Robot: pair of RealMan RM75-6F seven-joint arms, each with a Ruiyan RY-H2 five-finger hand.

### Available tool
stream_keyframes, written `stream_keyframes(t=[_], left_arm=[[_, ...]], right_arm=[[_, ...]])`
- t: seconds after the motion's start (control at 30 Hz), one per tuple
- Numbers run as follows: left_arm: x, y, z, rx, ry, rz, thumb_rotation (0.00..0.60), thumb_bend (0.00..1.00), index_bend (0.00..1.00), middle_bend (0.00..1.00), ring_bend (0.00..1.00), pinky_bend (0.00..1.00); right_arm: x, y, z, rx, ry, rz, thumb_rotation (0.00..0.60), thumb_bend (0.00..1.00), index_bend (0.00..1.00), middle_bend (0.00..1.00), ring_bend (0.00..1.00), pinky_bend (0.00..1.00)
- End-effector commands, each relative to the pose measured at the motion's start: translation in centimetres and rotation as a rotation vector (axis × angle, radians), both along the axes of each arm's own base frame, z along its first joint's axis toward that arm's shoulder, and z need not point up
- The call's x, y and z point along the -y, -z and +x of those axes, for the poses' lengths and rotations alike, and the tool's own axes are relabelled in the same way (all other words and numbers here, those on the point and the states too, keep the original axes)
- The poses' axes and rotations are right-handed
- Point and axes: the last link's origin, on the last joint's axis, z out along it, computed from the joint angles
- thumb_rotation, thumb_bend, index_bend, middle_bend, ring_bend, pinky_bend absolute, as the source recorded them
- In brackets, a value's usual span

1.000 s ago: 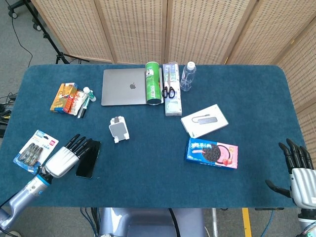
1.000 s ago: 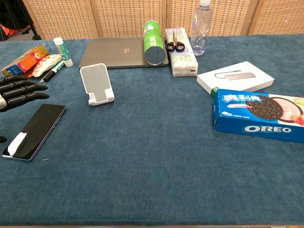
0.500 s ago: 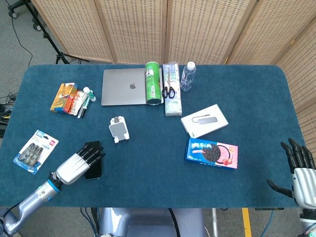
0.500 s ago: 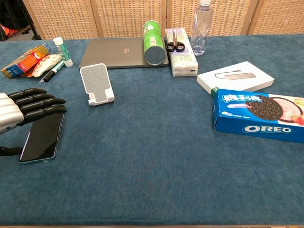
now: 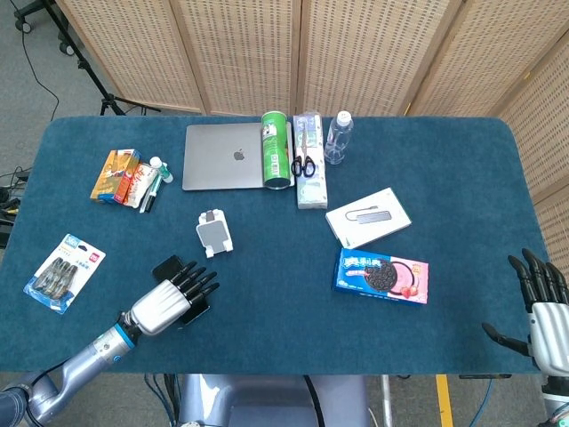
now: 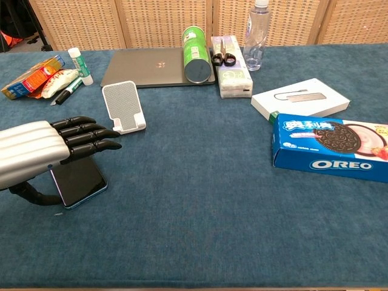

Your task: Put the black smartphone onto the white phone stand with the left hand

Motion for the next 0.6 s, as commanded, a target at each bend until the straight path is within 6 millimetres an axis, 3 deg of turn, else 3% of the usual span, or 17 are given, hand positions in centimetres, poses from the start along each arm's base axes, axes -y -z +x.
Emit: stream_keyframes(t=[0.03,0.3,0.6], left_arm=[[-0.2,-0.4,0.0,-0.020,-0.005,-0.007,0.600,0.04,0.00,0.00,0.00,0.00],[-0.8,-1.7,-1.6,-0.126,-0.013,-0.041,0.600,0.05,0.00,0.00,0.00,0.00],[-3.2,-2.2,-1.2,-0.148,0.004,-0.089,0.600,0.07,0.00,0.00,0.00,0.00]], right_arm=[[0.0,0.0,0.0,-0.002,-0.001,-0.003,0.600,0.00,0.00,0.00,0.00,0.00],[-0.1,0.0,0.1,0.000,-0.003,-0.003,0.600,0.00,0.00,0.00,0.00,0.00],[0.0,0.2,0.0,-0.006,0.000,0.006,0.600,0.00,0.00,0.00,0.00,0.00]])
